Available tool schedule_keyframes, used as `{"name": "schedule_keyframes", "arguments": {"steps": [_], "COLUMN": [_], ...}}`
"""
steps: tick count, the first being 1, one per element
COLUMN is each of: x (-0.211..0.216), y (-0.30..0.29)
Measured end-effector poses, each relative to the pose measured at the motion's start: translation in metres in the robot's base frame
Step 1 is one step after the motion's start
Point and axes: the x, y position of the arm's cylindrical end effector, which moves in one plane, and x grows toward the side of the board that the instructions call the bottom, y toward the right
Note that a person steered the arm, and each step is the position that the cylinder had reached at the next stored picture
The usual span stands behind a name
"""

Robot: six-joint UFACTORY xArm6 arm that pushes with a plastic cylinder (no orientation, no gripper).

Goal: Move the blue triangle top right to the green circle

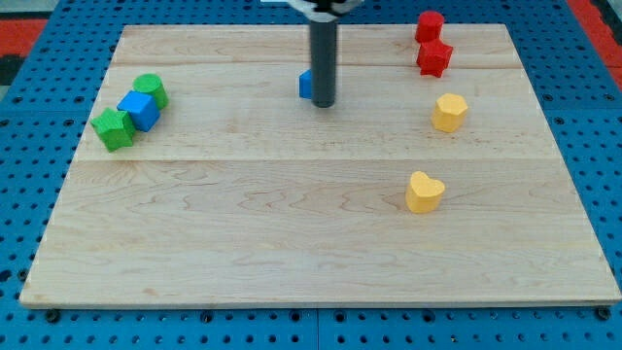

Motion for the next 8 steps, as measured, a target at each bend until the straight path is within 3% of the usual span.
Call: {"name": "schedule_keyframes", "arguments": {"steps": [1, 2, 3, 4, 5, 6, 7, 8], "x": [-0.018, -0.040, -0.002, 0.011, -0.024, -0.049, -0.054, -0.103], "y": [0.028, 0.000, -0.092, -0.178, -0.158, -0.180, -0.145, -0.165]}}
